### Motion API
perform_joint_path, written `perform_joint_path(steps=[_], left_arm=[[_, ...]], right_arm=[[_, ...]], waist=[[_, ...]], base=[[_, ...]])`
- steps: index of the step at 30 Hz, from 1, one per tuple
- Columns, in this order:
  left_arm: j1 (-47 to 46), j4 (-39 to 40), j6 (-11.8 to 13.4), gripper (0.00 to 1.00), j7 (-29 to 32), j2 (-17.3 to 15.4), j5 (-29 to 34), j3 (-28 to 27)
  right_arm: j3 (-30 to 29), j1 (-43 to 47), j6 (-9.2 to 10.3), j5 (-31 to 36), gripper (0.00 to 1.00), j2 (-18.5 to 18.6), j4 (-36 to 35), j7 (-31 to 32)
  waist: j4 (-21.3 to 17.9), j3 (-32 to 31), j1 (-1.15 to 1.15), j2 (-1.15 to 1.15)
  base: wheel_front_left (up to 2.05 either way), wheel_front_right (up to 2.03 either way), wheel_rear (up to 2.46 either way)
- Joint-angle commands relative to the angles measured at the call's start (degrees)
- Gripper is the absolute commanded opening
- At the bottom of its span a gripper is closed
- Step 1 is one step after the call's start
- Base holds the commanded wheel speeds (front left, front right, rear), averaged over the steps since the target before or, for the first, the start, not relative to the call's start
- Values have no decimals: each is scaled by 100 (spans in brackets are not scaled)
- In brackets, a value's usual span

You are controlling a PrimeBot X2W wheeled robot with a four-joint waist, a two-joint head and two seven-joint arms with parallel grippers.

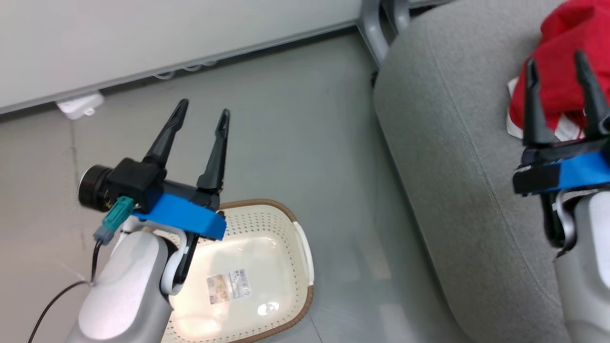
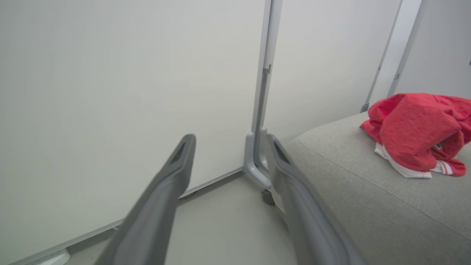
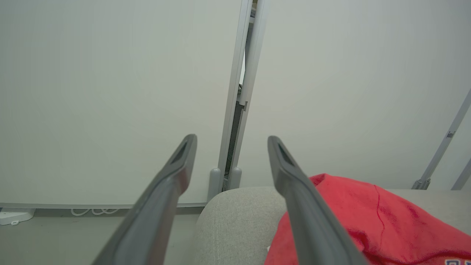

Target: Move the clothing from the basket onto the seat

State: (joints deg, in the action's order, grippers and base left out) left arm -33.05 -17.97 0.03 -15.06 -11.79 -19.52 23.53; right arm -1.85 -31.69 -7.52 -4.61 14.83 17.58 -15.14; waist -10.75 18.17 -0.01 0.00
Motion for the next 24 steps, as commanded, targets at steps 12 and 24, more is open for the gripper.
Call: perform_joint_path(steps=[12, 24], left_arm=[[1359, 111, -165, 100, -16, 373, 433, -1154], [2131, 288, -383, 100, -16, 704, 819, -1686]], right_arm=[[295, 1174, 6, -215, 100, -453, -187, -1], [207, 1988, 6, -318, 100, -719, -239, -1]], waist=[[925, -1019, 1, 0], [1118, -1419, 1, 0]], base=[[0, 0, 0], [0, 0, 0]])
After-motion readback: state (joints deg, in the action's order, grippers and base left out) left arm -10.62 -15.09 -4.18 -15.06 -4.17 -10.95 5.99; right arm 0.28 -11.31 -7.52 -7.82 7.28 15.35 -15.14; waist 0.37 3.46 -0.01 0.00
